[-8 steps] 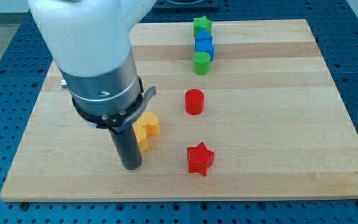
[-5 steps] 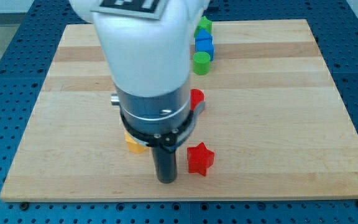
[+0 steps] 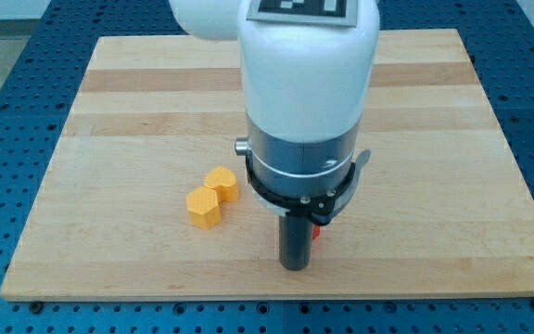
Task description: Push red star below the red circle at bottom center
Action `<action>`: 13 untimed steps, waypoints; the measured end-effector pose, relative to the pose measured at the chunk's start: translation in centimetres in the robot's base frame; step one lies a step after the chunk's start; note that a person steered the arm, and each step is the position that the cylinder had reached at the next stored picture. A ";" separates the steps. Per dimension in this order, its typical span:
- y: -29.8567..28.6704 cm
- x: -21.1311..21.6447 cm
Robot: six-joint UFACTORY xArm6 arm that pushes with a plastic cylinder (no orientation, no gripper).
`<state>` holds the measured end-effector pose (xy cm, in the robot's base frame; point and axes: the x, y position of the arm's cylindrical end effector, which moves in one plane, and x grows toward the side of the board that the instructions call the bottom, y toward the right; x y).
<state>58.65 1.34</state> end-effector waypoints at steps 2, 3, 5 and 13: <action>0.0 -4.4; 0.0 -6.1; 0.1 -3.3; 2.8 -8.2</action>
